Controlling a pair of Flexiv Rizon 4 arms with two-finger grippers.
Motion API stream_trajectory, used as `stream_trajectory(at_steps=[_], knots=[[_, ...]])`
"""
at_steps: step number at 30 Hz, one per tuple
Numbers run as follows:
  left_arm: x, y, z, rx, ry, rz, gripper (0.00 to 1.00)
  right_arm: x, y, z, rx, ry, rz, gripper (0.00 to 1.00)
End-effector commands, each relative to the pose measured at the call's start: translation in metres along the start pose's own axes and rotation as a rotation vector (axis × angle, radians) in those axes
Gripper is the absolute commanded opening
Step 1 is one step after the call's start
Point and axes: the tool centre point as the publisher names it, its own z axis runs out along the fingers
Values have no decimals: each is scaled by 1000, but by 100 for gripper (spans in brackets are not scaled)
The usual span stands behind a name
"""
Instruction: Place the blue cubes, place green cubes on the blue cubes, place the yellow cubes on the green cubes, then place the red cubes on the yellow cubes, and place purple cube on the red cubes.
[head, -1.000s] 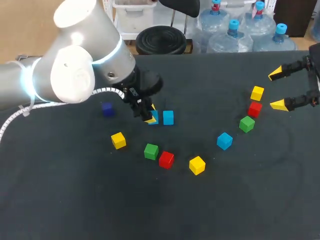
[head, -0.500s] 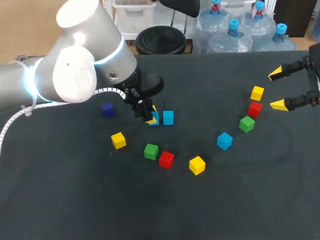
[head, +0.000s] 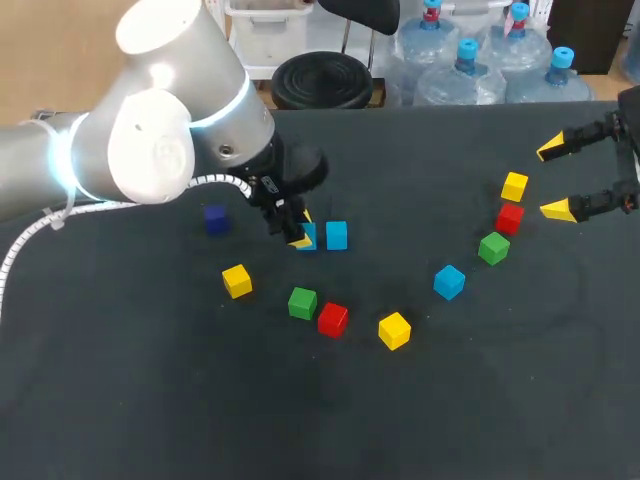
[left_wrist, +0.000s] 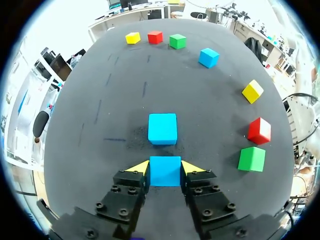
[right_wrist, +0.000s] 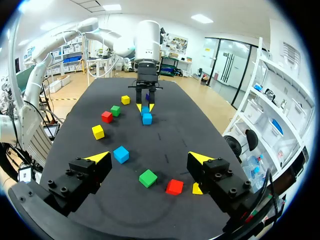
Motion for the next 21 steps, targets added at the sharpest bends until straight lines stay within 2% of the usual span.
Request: stream_trajectory(at_steps=[1,21], knots=[[0,5,1,5,4,1,0,0,-1,1,0,-2,-1,100],[-1,5,0,13,4,3,0,0,-1,1,0,-2,-1,100]])
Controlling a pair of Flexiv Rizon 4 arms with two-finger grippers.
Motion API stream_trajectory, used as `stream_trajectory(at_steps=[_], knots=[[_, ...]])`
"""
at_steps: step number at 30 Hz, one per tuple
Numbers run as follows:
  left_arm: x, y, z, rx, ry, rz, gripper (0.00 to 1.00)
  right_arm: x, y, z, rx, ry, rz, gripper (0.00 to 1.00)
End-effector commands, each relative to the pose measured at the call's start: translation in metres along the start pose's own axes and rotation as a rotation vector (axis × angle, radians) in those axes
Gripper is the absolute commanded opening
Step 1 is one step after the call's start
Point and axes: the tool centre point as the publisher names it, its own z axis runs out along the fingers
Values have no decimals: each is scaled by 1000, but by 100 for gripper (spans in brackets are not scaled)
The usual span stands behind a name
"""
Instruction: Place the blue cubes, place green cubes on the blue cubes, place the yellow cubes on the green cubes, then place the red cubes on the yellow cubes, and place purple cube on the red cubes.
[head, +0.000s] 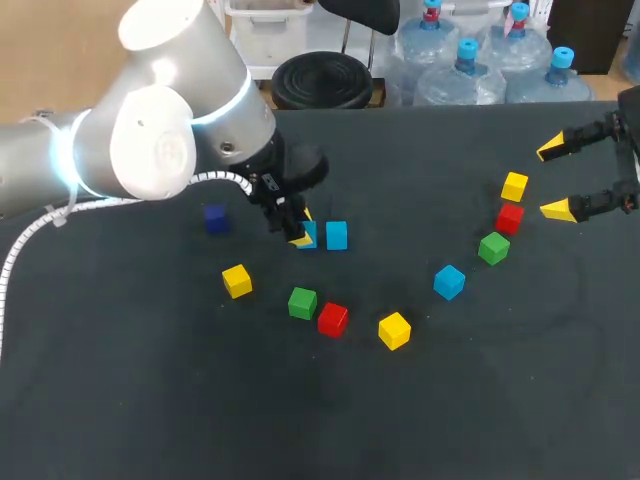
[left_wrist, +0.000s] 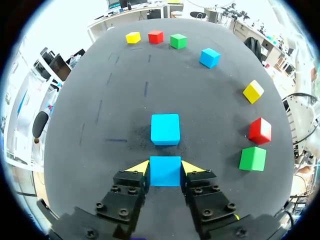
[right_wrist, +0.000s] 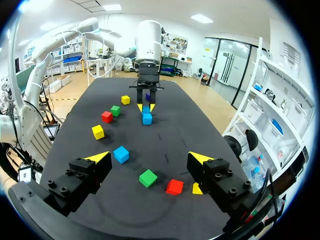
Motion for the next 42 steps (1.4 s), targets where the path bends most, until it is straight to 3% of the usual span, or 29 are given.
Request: stream_trajectory(at_steps=[1,24,25,28,33,37,39,40,42], knots=[[0,2,0,6,3,-1,0,0,-1,1,0,-2,-1,100],[1,-1,1,17,6,-8,0,0,-1,1,0,-2,-1,100],[1,-1,1,18,6,-8,4,0,-1,1,0,-2,-1,100],[1,-1,1,20,8,-10,29,0,-1,1,0,-2,-1,100],[1,-1,1,22,12,-11,46,0,-1,1,0,-2,-1,100],[2,0,2,25,14,-14,52,0,-1,1,0,-2,-1,100],[2,0,2,27,15,-15,91,0,-1,1,0,-2,-1,100],[2,1,2,28,16,-17,100,0,-1,1,0,-2,-1,100],[2,1,2,28,16,-17,100,0,-1,1,0,-2,-1,100]])
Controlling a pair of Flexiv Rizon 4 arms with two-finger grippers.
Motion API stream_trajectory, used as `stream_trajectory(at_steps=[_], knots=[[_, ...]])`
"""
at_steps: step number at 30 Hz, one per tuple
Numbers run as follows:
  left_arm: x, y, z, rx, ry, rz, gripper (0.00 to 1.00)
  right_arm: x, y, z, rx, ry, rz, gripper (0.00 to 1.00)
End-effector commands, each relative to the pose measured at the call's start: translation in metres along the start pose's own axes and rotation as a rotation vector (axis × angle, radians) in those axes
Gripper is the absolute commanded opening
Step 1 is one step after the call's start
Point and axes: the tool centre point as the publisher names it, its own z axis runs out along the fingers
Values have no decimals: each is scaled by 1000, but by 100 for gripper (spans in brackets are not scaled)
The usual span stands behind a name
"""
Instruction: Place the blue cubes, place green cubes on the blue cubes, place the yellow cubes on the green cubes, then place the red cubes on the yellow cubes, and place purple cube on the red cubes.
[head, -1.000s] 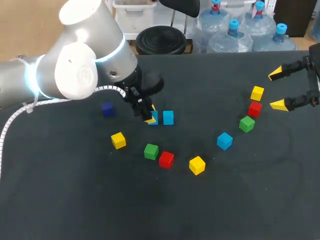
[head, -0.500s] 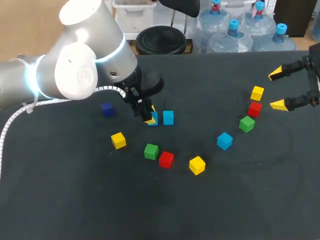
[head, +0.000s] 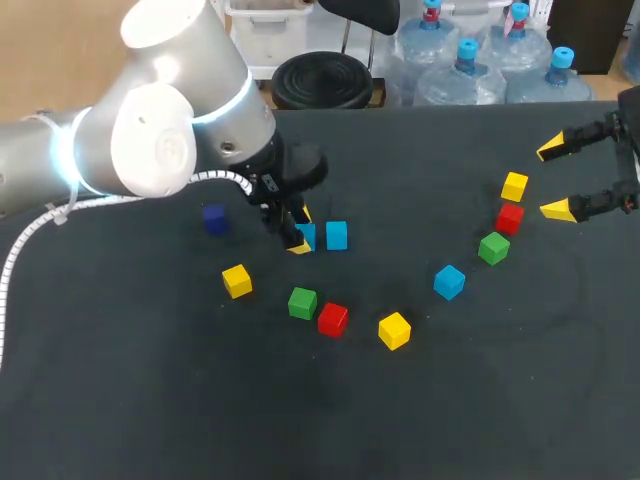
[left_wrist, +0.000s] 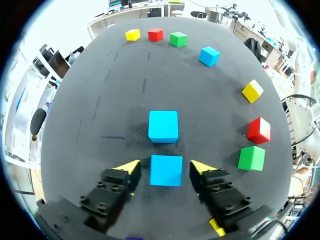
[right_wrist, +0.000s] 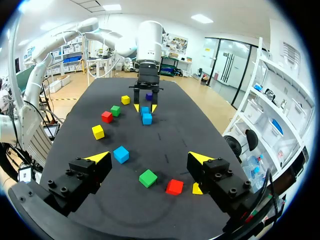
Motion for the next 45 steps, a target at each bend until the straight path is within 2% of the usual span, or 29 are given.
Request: stream_trajectory(at_steps=[1,7,10,12,14,16,19,21,27,34,45], knots=[[-1,4,0,6,5,0,100,0,-1,1,0,-2,-1,100],[-1,5,0,4,4,1,100,0,-1,1,0,-2,-1,100],[-1,5,0,3,3,4,87,0,-1,1,0,-2,-1,100],[-2,5,0,2,3,5,86,0,-1,1,0,-2,-1,100],[-2,6,0,1,2,6,79,0,-1,1,0,-2,-1,100],[-2,6,0,1,2,7,80,0,-1,1,0,-2,-1,100],[-2,6,0,0,1,9,65,0,-1,1,0,-2,-1,100],[-2,6,0,1,2,9,59,0,-1,1,0,-2,-1,100],[-3,6,1,2,3,9,49,0,-1,1,0,-2,-1,100],[-3,7,2,2,6,6,47,0,-1,1,0,-2,-1,100],[-3,8,2,3,13,5,48,0,-1,1,0,-2,-1,100]])
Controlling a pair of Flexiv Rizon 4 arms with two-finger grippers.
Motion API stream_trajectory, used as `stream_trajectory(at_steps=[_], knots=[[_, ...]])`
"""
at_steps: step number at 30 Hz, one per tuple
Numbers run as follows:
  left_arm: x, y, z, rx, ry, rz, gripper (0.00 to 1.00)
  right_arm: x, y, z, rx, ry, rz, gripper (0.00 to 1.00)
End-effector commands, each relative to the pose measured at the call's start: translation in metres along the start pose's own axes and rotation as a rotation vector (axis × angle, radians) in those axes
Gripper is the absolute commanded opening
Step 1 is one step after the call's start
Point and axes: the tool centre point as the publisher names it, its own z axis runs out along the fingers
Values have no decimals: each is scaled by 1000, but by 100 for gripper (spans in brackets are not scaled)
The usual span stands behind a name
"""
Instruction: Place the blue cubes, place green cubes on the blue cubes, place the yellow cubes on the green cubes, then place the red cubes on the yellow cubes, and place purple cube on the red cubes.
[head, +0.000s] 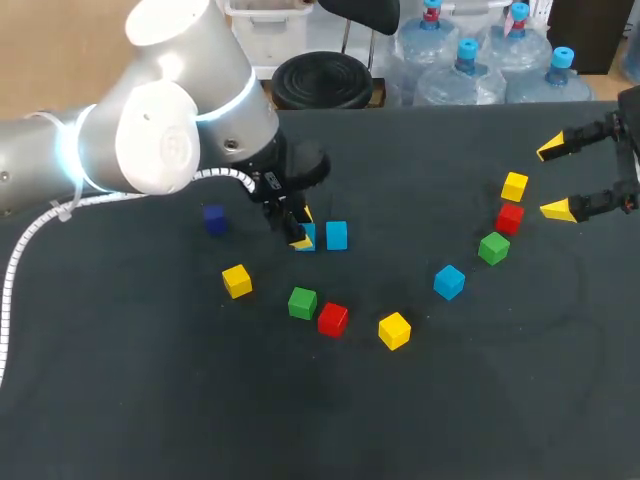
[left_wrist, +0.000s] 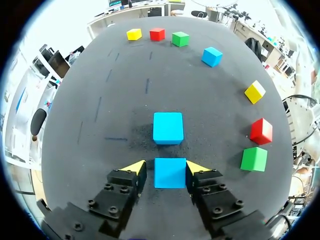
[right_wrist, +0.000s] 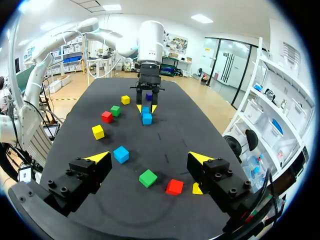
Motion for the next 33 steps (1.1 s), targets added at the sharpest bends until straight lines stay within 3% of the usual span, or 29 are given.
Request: stream_trajectory(at_steps=[1,15,19,20,21,29,32,33], knots=[[-1,3,1,5,7,2,49,0,-1,1,0,-2,-1,100],[-1,3,-1,5,10,2,51,0,-1,1,0,-2,-1,100],[-2,3,-5,-2,7,6,60,0,-1,1,0,-2,-1,100],[-2,3,-7,-6,3,6,59,0,-1,1,0,-2,-1,100],[-3,4,-9,-10,1,5,51,0,-1,1,0,-2,-1,100],[-3,5,-34,-55,-23,3,65,0,-1,1,0,-2,-1,100],[-3,6,-42,-69,-25,5,81,0,-1,1,0,-2,-1,100],[-2,6,-45,-72,-25,7,82,0,-1,1,0,-2,-1,100]])
